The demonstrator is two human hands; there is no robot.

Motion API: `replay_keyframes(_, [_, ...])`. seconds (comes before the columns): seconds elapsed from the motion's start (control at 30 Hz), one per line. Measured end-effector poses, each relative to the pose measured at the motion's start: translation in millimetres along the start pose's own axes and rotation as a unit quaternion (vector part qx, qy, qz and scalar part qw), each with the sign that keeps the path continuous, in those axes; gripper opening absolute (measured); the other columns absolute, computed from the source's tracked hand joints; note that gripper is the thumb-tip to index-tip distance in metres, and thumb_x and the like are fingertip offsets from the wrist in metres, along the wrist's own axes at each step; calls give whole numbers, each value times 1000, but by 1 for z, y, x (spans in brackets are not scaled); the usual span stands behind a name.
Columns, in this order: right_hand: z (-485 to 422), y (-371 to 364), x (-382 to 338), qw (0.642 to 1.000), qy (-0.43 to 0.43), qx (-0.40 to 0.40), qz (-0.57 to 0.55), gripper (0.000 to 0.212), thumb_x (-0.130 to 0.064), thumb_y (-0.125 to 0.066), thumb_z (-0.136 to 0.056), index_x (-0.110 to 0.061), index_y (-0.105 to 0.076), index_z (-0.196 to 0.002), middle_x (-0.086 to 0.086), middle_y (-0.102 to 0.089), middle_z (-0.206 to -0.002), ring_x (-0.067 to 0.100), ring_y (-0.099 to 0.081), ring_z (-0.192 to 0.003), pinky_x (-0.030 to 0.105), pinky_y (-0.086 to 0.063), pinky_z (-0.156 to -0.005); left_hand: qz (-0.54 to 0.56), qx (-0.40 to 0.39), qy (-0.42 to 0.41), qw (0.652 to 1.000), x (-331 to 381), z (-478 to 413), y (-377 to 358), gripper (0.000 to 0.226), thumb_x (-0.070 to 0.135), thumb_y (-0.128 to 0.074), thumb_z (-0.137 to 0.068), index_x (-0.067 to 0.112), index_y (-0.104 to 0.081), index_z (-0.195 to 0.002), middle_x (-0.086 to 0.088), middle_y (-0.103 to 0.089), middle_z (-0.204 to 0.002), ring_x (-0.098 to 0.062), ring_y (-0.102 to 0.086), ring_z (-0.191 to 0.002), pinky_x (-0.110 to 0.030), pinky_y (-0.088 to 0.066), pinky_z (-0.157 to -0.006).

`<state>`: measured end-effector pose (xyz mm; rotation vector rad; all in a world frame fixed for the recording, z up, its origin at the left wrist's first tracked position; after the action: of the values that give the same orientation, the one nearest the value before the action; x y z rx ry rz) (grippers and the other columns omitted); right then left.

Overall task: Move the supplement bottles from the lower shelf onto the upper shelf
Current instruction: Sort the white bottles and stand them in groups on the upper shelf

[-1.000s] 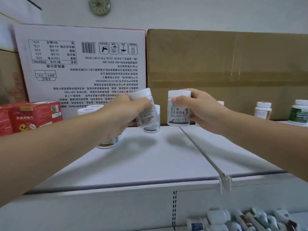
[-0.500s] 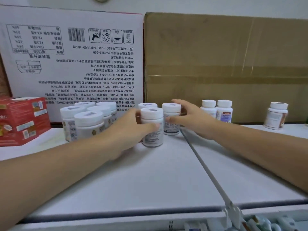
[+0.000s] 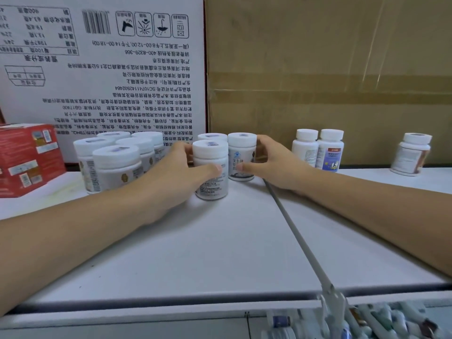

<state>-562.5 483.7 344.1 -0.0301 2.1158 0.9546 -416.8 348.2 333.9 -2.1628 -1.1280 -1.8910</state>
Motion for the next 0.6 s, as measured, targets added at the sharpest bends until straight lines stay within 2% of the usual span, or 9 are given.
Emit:
replay_keyframes(0.1, [0, 1, -1, 1000, 1, 2, 12, 61, -27, -77, -81, -20, -45, -133, -13, -61, -111, -8, -56, -94, 1, -44, -73, 13, -6, -2, 1000, -3, -4, 0, 68, 47, -77, -59, 27, -50, -118, 10, -65, -116, -11, -63, -110, -41, -49, -100])
replay_keyframes(0.2, [0, 1, 1, 1000, -4, -2, 28, 62, -29, -77, -82, -20, -44, -134, -13, -61, -112, -7, -57, -95, 7, -45, -74, 17, -4, -14, 1000, -4, -6, 1, 53, 33, -79, -78, 23, -49, -121, 8, -64, -117, -11, -62, -110, -41, -49, -101])
replay_keyframes(0.37, [2, -1, -1, 999, -11, -18, 45, 62, -30, -74, -84, -20, -41, -136, -12, -60, -115, 1, -58, -102, 16, -46, -86, -23, 5, -34, 999, -1, -6, 0, 51, 32, -73, -84, 20, -47, -126, 11, -61, -117, -8, -58, -109, -39, -48, -101])
replay_keyframes(0.43, [4, -2, 0, 998, -18, -30, 57, 60, -32, -73, -85, -21, -41, -134, -14, -60, -113, 1, -58, -101, 14, -43, -81, -35, 8, -34, 999, -1, -6, 0, 52, 35, -73, -84, 21, -46, -127, 10, -60, -119, -9, -57, -111, -39, -48, -101])
replay_keyframes(0.53, [6, -2, -2, 993, -26, -57, 97, 39, -32, -72, -86, -29, -46, -115, -21, -59, -99, -7, -57, -91, 6, -42, -72, -54, 9, -28, 998, -2, -8, 1, 58, 44, -73, -82, 22, -47, -129, 10, -61, -122, -11, -58, -112, -39, -49, -99])
replay_keyframes(0.6, [10, -2, -6, 989, -38, -77, 124, 37, -36, -72, -85, -27, -50, -114, -16, -62, -102, 4, -61, -96, 11, -45, -77, -71, 7, -17, 997, -2, -8, 1, 65, 57, -73, -72, 24, -54, -125, 10, -66, -117, -11, -61, -107, -37, -49, -97])
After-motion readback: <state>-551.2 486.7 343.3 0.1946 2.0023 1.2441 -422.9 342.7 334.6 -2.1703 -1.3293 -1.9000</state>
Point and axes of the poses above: each hand's wrist, its own z-axis away from the middle knuckle, its own y-axis out of the back of the hand, x = y × z, the point moved 7 cm from there along -z, towards the middle knuckle
